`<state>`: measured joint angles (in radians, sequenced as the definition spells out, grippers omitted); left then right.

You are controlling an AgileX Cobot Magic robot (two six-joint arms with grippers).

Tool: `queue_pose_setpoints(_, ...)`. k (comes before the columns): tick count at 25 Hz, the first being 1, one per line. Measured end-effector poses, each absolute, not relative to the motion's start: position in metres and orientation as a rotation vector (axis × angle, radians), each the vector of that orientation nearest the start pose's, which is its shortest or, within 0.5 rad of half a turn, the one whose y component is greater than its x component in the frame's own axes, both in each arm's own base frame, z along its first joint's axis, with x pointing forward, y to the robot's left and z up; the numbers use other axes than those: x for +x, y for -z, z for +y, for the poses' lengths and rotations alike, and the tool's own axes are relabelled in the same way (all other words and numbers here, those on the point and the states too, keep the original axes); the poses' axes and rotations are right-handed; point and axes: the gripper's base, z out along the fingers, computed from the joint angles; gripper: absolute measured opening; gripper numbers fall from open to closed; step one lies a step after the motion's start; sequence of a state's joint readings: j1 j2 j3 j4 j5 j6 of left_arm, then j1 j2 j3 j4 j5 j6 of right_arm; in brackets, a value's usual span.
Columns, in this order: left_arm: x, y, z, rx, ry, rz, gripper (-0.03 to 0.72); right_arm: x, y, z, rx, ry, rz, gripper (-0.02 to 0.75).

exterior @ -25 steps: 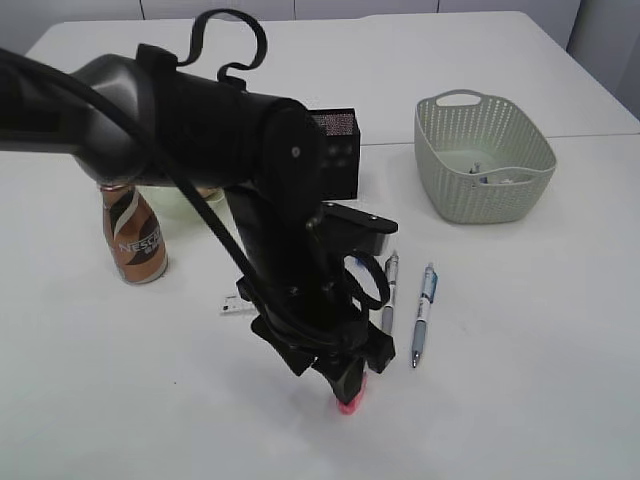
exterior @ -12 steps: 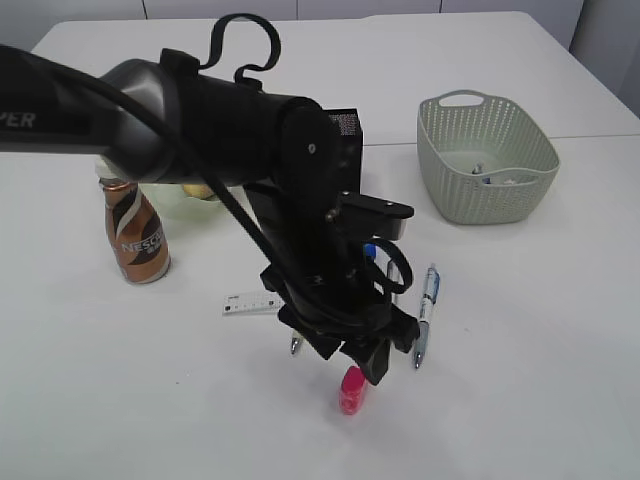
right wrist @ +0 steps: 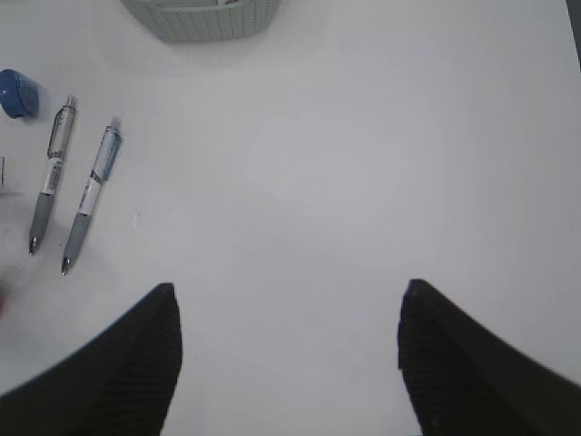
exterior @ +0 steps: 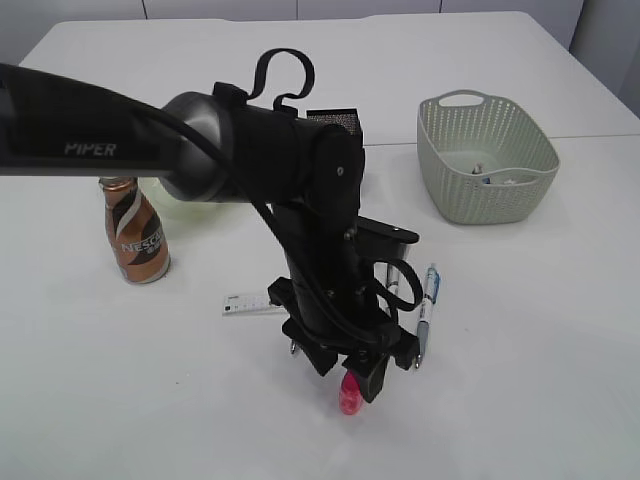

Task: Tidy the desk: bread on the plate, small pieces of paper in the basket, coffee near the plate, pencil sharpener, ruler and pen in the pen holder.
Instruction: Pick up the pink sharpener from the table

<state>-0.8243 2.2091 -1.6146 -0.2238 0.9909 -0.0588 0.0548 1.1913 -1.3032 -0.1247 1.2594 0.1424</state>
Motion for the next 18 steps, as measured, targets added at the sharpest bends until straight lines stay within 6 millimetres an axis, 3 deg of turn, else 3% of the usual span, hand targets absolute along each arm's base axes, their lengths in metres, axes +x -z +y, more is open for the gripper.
queue_pose_setpoints(7, 0.285, -0.121, -0.332, 1.01, 0.296, 3.005, 0.433, 0.217, -0.392, 0.001, 0.105, 0.101, 2.618, 0.574)
queue_pose_setpoints(18, 0.287, -0.121, -0.334, 0.997, 0.31, 2.98, 0.392, 0.217, -0.392, 0.001, 0.105, 0.101, 2.618, 0.574)
